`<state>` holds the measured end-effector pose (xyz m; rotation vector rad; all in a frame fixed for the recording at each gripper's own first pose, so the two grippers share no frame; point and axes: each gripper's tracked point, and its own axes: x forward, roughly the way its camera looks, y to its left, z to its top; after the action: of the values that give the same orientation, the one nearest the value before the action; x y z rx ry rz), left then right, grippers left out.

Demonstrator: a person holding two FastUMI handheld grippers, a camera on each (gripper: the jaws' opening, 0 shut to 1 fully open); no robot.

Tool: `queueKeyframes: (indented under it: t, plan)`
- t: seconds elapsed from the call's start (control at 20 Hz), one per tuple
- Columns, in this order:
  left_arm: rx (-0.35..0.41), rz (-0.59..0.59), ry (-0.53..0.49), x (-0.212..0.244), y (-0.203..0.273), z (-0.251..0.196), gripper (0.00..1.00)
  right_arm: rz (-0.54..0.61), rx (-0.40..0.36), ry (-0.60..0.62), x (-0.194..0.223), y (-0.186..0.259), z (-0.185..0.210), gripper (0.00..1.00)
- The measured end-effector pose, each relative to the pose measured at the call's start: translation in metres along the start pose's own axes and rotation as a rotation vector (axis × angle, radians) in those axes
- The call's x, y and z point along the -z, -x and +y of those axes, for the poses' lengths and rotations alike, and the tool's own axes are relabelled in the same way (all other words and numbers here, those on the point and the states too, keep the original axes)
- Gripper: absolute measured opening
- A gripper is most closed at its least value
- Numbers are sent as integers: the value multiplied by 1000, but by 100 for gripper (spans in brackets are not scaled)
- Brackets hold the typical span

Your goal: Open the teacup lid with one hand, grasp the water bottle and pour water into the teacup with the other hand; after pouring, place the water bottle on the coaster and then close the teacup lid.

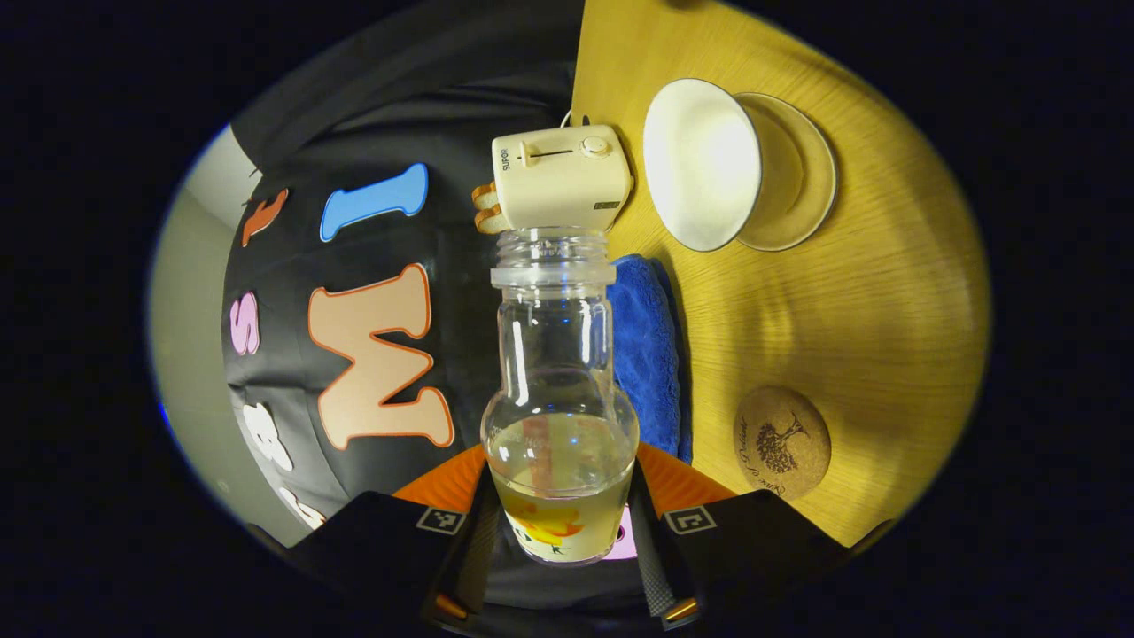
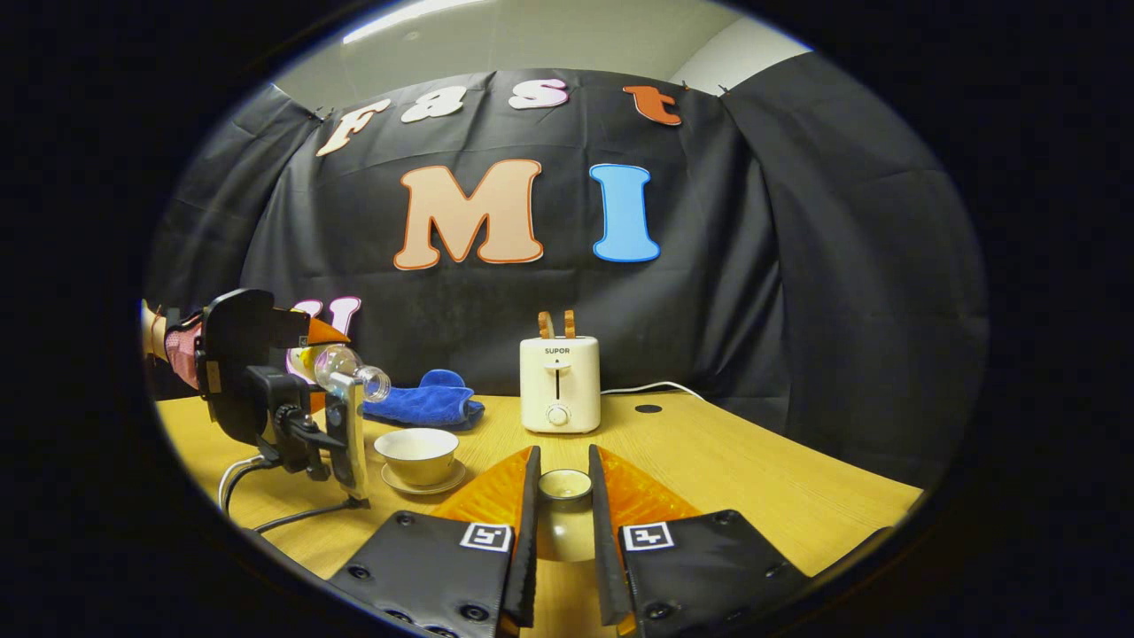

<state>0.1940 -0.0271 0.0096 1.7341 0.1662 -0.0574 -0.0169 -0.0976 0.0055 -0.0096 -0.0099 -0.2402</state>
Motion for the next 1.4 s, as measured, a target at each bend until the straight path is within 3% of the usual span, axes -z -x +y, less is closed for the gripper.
queueKeyframes:
  t: [0.45, 1.4]
  plan:
    - [-4, -13, -148, -5, -3, 5, 66, 1, -2, 0, 1, -1, -1, 31]
    - [-53, -35, -349, -17, -2, 37, 65, -1, -4, 0, 2, -1, -1, 31]
